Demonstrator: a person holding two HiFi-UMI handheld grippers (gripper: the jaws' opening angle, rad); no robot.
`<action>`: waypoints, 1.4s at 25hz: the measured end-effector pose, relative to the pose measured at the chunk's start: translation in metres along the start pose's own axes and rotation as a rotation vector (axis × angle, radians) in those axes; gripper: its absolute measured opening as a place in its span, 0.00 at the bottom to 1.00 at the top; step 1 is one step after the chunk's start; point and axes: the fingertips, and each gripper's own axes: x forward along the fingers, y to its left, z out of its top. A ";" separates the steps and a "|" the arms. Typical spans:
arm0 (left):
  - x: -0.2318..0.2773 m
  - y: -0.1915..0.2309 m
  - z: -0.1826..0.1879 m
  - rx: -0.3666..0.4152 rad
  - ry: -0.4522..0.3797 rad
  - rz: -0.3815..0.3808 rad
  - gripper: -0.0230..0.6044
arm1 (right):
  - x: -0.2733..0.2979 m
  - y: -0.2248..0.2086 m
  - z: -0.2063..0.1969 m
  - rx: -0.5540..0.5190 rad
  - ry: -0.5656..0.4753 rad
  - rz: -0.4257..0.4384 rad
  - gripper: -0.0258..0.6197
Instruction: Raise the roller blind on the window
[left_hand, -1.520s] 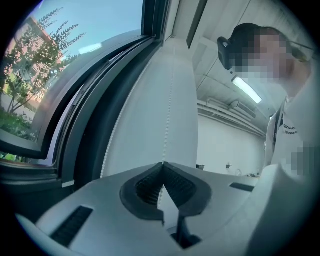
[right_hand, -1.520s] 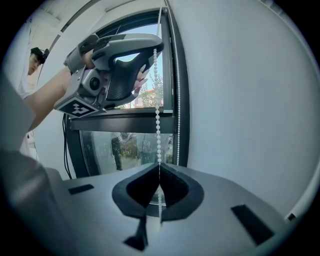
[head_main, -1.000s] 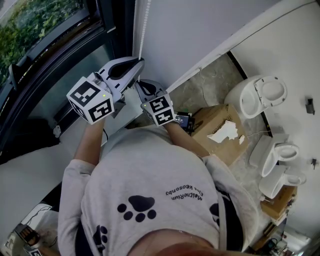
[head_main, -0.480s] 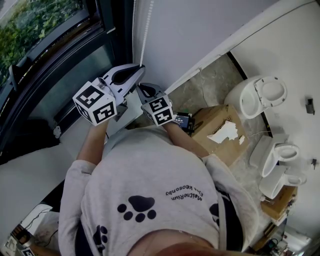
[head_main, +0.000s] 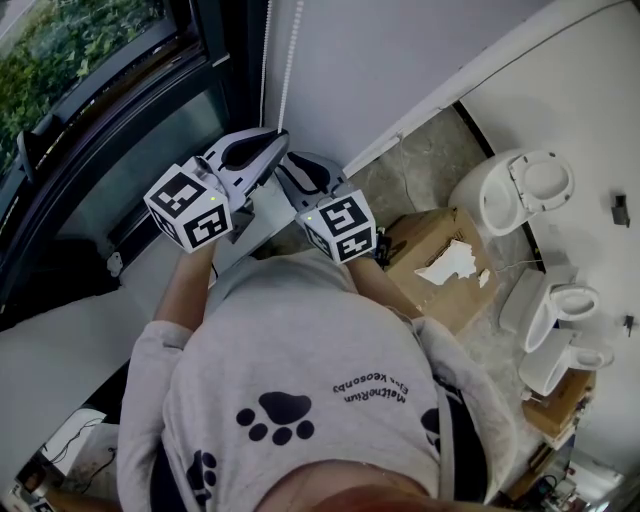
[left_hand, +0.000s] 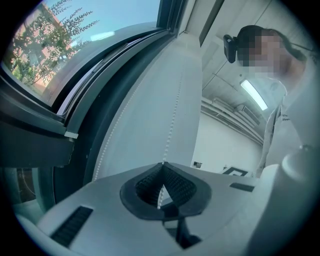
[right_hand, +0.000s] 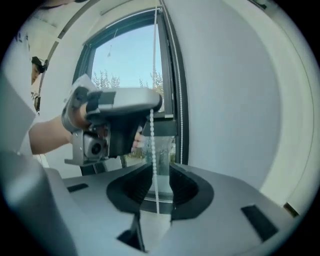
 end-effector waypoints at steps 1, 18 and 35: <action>-0.001 0.000 0.000 0.001 -0.001 0.000 0.05 | -0.007 0.000 0.011 0.002 -0.021 -0.002 0.19; -0.005 0.001 0.000 0.010 -0.012 -0.001 0.05 | -0.063 0.005 0.221 -0.059 -0.405 0.052 0.19; -0.002 0.001 -0.001 0.014 -0.024 -0.004 0.05 | -0.067 0.011 0.274 -0.142 -0.493 0.002 0.07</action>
